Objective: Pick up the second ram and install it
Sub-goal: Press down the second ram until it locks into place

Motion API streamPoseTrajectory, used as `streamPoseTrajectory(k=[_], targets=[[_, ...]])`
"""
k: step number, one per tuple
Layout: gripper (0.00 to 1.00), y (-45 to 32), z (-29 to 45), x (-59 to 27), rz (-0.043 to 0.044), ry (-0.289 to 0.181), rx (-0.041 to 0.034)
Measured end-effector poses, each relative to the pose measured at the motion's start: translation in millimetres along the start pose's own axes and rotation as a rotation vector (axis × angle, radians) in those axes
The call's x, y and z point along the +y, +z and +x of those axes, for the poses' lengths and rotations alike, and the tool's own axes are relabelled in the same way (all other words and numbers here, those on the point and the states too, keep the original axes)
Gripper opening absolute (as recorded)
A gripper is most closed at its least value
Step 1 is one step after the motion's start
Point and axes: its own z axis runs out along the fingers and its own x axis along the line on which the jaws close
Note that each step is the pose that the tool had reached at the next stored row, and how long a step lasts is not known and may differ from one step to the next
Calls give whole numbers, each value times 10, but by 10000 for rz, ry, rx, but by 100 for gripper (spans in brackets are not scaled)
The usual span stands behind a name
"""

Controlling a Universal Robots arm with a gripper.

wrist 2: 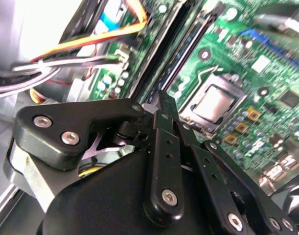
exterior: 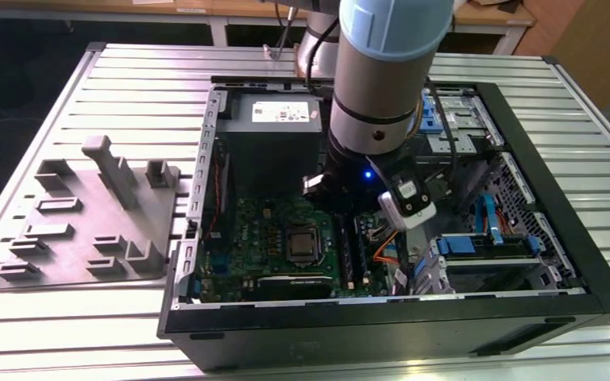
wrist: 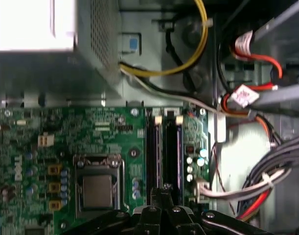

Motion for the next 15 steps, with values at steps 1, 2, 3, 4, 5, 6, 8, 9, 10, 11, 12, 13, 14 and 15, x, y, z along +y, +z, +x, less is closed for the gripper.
streamPoseTrajectory(k=[1,2,3,4,5,6,8,9,10,11,12,13,14,15], targets=[[10,0,-1,-22,19,-2,2],[10,0,-2,-44,35,-2,4],[10,-1,-2,-65,51,-2,7],[10,-2,-3,-89,67,-3,9],[10,-2,-4,-112,79,-3,10],[10,-2,-4,-135,92,-3,12],[10,-2,-6,-179,118,-4,15],[10,-1,-6,-200,130,-4,17],[10,-2,-7,-221,144,-5,18],[10,-2,-8,-242,157,-5,19],[10,-2,-8,-260,166,-5,19],[10,-2,-9,-274,173,-6,19],[10,-2,-8,-282,176,-6,20],[10,-2,-8,-284,176,-5,20]])
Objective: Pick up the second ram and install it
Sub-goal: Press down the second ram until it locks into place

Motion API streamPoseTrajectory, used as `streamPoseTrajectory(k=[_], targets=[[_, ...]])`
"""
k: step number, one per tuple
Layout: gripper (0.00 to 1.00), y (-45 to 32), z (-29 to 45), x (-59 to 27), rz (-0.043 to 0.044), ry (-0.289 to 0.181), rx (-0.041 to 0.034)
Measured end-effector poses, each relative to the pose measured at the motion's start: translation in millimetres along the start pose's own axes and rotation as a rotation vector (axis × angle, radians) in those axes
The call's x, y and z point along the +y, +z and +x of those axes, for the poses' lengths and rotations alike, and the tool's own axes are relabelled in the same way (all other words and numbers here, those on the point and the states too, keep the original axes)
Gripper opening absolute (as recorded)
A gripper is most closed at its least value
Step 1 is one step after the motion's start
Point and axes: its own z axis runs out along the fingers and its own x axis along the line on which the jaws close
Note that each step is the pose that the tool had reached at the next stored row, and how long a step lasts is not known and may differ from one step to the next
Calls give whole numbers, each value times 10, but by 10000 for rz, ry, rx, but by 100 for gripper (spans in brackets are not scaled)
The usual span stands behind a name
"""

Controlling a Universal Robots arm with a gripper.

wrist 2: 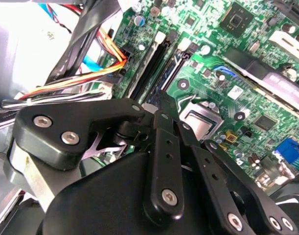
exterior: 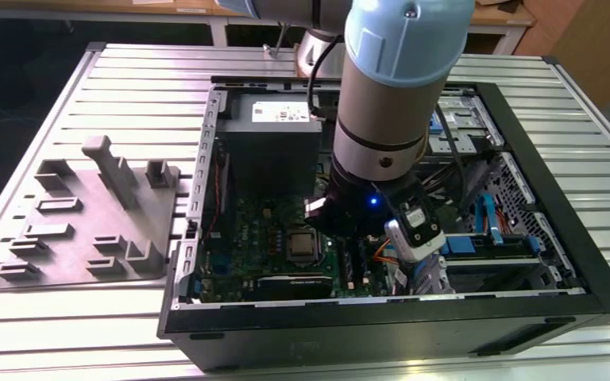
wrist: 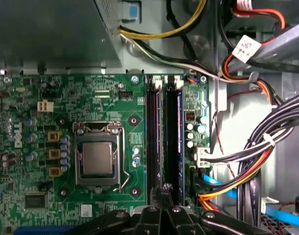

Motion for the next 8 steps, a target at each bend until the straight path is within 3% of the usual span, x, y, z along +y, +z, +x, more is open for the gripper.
streamPoseTrajectory(k=[8], targets=[[10,2,-2,-26,-1,-1,0]])
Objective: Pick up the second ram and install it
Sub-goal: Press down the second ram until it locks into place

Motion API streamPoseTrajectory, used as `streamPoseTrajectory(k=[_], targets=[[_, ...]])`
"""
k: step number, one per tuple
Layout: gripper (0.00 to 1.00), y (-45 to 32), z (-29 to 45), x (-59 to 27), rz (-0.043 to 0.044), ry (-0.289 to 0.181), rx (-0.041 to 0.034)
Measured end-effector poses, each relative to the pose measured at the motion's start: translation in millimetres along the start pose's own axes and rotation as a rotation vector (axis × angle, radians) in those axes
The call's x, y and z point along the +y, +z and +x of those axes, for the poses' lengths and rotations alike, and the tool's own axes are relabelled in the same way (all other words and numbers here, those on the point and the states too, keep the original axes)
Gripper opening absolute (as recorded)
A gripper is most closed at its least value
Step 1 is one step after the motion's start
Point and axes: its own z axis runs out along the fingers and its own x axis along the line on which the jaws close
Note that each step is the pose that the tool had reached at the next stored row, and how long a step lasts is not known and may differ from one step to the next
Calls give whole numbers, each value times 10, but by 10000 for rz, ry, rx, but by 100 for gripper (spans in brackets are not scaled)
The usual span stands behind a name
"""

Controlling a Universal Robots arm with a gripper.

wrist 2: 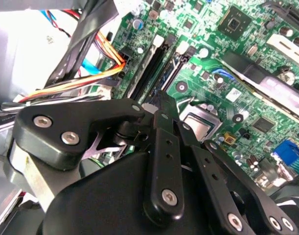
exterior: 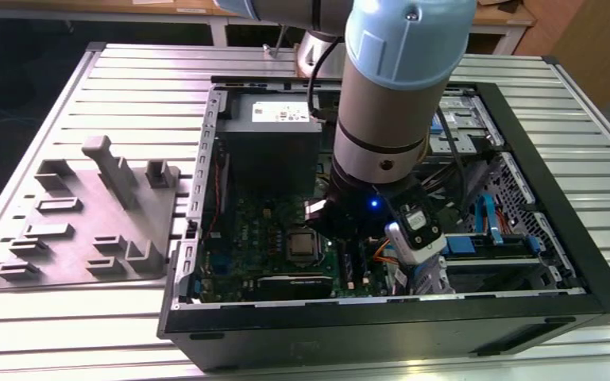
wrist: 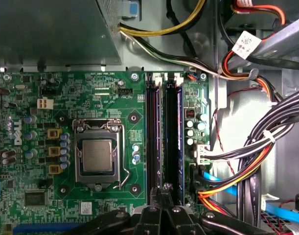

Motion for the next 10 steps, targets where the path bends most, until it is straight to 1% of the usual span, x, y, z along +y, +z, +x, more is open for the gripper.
streamPoseTrajectory(k=[6,10], targets=[[10,0,0,0,8,0,0],[10,3,-24,0,9,0,13]])
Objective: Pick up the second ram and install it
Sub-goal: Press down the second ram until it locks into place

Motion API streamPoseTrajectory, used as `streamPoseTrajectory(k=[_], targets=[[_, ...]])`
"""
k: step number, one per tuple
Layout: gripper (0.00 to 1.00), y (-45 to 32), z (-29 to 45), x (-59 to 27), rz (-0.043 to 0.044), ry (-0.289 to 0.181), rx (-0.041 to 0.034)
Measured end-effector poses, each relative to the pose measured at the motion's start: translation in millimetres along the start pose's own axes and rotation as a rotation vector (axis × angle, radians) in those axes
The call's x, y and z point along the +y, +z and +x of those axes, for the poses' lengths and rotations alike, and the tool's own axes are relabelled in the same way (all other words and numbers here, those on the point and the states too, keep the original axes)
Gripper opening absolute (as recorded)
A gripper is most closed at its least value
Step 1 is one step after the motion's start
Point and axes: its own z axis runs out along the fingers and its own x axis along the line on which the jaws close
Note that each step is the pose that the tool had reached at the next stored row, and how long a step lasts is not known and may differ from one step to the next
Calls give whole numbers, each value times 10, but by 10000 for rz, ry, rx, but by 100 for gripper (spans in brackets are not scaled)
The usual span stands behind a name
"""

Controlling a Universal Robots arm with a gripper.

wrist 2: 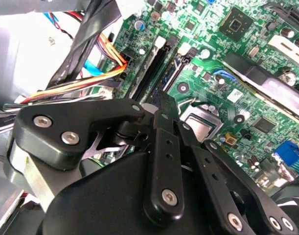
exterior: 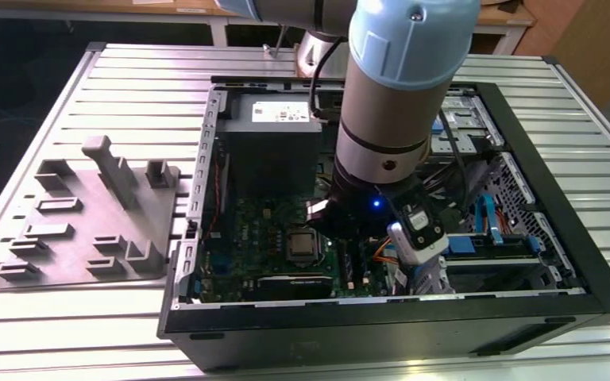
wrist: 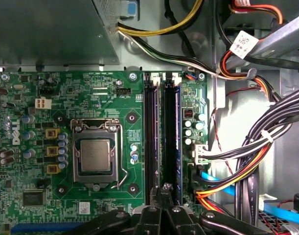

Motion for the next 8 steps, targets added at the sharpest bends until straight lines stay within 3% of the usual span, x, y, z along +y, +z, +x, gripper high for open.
streamPoseTrajectory(k=[8], targets=[[10,65,1,-4,0,0,1]])
